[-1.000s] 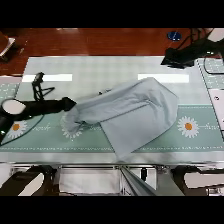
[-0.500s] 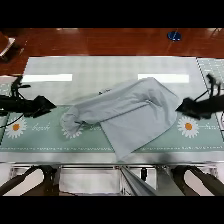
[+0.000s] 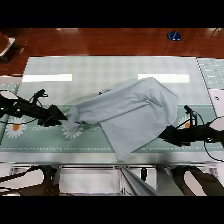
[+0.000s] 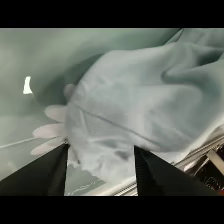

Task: Fold the shirts.

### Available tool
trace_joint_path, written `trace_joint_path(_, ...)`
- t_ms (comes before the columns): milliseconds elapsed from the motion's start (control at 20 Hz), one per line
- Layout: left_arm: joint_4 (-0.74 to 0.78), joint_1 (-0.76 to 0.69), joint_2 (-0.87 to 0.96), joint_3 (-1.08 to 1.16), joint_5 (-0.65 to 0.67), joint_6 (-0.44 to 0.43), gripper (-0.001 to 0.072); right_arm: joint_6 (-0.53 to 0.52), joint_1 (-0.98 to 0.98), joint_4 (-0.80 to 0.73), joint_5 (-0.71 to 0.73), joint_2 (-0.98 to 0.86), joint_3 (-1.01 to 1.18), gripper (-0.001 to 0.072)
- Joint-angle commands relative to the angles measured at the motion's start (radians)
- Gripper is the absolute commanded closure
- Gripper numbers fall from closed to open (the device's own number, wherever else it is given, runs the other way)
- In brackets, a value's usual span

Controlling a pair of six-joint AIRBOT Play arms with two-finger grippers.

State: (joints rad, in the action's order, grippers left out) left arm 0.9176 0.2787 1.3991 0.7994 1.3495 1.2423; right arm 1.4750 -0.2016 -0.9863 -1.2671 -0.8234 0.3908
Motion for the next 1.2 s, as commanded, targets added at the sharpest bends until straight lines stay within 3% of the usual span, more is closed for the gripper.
trace_joint_path(0,-0.026,-0.09,0.035,0.0,-0.086,0.001,0.0459,0.069,0.15,0.059,0.082,0.008,-0.055,0.0305)
trace_joint_path(50,-0.032,-0.105,0.034,0.0,-0.105,-0.002,0.0688,0.094,0.202,0.072,0.106,0.008,-0.055,0.0305)
trace_joint_path(350,-0.036,-0.122,0.034,0.0,-0.126,-0.011,0.0688,0.17,0.383,0.127,0.2,-0.085,-0.055,0.0305)
trace_joint_path(550,-0.036,-0.123,0.034,0.0,-0.127,-0.011,0.0688,0.143,0.436,0.201,0.287,-0.182,-0.055,0.0305)
trace_joint_path(800,-0.037,-0.124,0.034,0.0,-0.136,-0.011,0.0687,0.039,0.436,0.437,0.437,-0.294,-0.037,0.0316)
trace_joint_path(950,-0.066,-0.124,0.034,0.0,-0.141,-0.027,0.0688,-0.005,0.436,0.462,0.457,-0.379,0.054,0.0447)
trace_joint_path(1050,-0.094,-0.124,0.034,0.0,-0.156,-0.03,0.0688,-0.073,0.436,0.463,0.449,-0.441,0.138,0.0658)
trace_joint_path(1150,-0.122,-0.123,0.03,0.006,-0.169,-0.031,0.0688,-0.142,0.428,0.452,0.406,-0.479,0.245,0.0688)
